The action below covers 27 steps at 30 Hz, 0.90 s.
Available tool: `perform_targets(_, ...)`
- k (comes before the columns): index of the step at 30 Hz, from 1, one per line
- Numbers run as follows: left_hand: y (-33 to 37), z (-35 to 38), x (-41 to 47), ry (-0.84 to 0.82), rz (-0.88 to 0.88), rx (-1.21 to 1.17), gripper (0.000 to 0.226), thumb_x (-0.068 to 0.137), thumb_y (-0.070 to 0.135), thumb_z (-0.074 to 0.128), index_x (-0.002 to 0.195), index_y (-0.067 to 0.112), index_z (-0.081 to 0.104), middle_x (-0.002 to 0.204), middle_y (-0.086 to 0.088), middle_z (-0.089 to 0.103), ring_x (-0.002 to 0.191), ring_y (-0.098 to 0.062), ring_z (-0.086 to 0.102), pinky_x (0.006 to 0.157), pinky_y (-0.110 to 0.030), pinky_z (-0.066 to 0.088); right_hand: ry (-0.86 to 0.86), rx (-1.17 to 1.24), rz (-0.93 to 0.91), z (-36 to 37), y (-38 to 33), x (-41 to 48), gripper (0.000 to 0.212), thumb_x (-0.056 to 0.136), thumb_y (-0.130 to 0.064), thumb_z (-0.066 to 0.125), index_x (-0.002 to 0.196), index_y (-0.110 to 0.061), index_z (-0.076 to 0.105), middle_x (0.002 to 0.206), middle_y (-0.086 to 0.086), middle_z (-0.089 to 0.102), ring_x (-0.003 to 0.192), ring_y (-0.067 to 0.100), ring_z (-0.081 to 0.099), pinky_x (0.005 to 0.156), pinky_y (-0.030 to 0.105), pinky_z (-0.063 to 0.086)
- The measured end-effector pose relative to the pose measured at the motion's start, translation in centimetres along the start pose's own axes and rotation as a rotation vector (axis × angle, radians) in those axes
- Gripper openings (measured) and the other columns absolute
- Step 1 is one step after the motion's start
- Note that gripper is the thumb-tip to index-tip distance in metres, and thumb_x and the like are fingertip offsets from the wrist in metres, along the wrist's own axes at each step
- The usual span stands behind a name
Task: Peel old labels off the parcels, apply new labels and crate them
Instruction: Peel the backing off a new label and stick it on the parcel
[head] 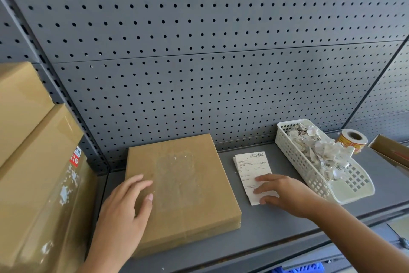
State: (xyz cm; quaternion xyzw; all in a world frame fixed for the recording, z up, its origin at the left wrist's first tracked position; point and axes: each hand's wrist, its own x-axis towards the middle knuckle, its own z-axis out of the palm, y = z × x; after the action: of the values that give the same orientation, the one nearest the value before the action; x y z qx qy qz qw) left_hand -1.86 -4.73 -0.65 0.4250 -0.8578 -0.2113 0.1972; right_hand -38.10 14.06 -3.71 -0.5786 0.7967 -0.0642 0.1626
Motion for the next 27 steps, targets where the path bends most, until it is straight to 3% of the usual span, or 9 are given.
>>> perform_targets(3, 1.2, -0.5, 0.1, 0.03, 0.039, -0.027, 0.033, 0.096, 0.05, 0.042, 0.124, 0.044, 0.057, 0.136, 0.034, 0.042, 0.13, 0.002, 0.037, 0.107, -0.03, 0.036, 0.086, 0.034, -0.031, -0.2, -0.1, -0.3, 0.021, 0.095, -0.042, 0.058, 0.111, -0.037, 0.071, 0.123, -0.026, 0.06, 0.112, -0.003, 0.057, 0.097, 0.025, 0.046)
perform_targets(5, 2.4, -0.5, 0.4, 0.038, 0.067, -0.071, 0.028, 0.096, 0.049, 0.042, 0.119, 0.046, 0.058, 0.13, 0.037, 0.044, 0.125, 0.009, 0.039, 0.096, -0.018, 0.037, 0.21, 0.094, -0.028, -0.8, -0.4, -0.6, 0.016, 0.096, -0.036, 0.059, 0.105, -0.033, 0.072, 0.105, -0.028, 0.065, 0.097, -0.006, 0.06, 0.086, 0.026, 0.05)
perform_targets(9, 5.8, 0.8, 1.2, 0.01, 0.135, -0.19, 0.018, 0.099, 0.04, 0.051, 0.112, 0.044, 0.062, 0.115, 0.037, 0.056, 0.116, 0.016, 0.047, 0.084, -0.004, 0.038, 0.5, 0.237, -0.02, -3.0, -1.8, -1.1, 0.008, 0.093, -0.021, 0.065, 0.093, -0.025, 0.072, 0.086, -0.023, 0.065, 0.081, -0.003, 0.061, 0.073, 0.013, 0.047)
perform_targets(11, 7.7, 1.7, 1.9, -0.04, 0.151, -0.282, 0.015, 0.099, 0.038, 0.054, 0.109, 0.043, 0.065, 0.107, 0.034, 0.062, 0.11, 0.015, 0.053, 0.084, -0.003, 0.04, 0.599, 0.3, -0.018, -4.4, -2.8, -1.4, 0.007, 0.092, -0.015, 0.066, 0.09, -0.019, 0.072, 0.084, -0.013, 0.067, 0.083, 0.001, 0.062, 0.072, 0.002, 0.042)
perform_targets(14, 11.1, 2.7, 3.3, -0.199, 0.119, -0.538, 0.018, 0.097, 0.042, 0.056, 0.105, 0.036, 0.07, 0.099, 0.026, 0.071, 0.098, 0.007, 0.064, 0.084, -0.012, 0.049, 0.675, 0.384, -0.02, -6.0, -4.2, -2.2, 0.01, 0.091, -0.011, 0.067, 0.086, -0.018, 0.071, 0.083, -0.012, 0.066, 0.084, 0.004, 0.062, 0.07, 0.001, 0.042)
perform_targets(16, 13.2, 3.3, 4.1, -0.309, 0.048, -0.748, 0.033, 0.094, 0.047, 0.054, 0.103, 0.023, 0.074, 0.095, 0.012, 0.075, 0.092, -0.006, 0.07, 0.085, -0.024, 0.055, 0.717, 0.364, -0.066, -6.6, -5.2, -2.7, 0.008, 0.091, -0.015, 0.067, 0.086, -0.019, 0.071, 0.084, -0.014, 0.064, 0.082, 0.006, 0.062, 0.069, 0.007, 0.047)
perform_targets(20, 16.3, 5.2, 6.2, -0.589, -0.287, -1.08, 0.057, 0.1, 0.051, 0.049, 0.111, 0.001, 0.071, 0.102, -0.017, 0.076, 0.101, -0.032, 0.072, 0.091, -0.039, 0.059, 0.754, 0.244, -0.219, -6.6, -6.5, -3.5, 0.018, 0.095, -0.032, 0.057, 0.092, -0.021, 0.071, 0.09, -0.015, 0.063, 0.084, 0.007, 0.063, 0.069, 0.031, 0.053)
perform_targets(23, 16.9, 6.5, 7.7, -0.667, -0.42, -1.236, 0.058, 0.101, 0.052, 0.046, 0.12, 0.001, 0.067, 0.107, -0.02, 0.075, 0.101, -0.031, 0.073, 0.091, -0.038, 0.059, 0.731, 0.222, -0.277, -6.3, -6.9, -4.3, 0.018, 0.095, -0.032, 0.057, 0.094, -0.022, 0.072, 0.095, -0.018, 0.063, 0.088, 0.007, 0.063, 0.071, 0.029, 0.054)
perform_targets(27, 17.2, 8.0, 8.8, -0.573, -0.507, -1.269, 0.034, 0.105, 0.031, 0.051, 0.119, 0.005, 0.068, 0.105, -0.012, 0.077, 0.093, -0.021, 0.074, 0.078, -0.03, 0.06, 0.653, 0.183, -0.313, -5.9, -6.8, -5.3, 0.013, 0.094, -0.029, 0.06, 0.096, -0.023, 0.072, 0.098, -0.021, 0.062, 0.092, 0.005, 0.061, 0.074, 0.026, 0.052)
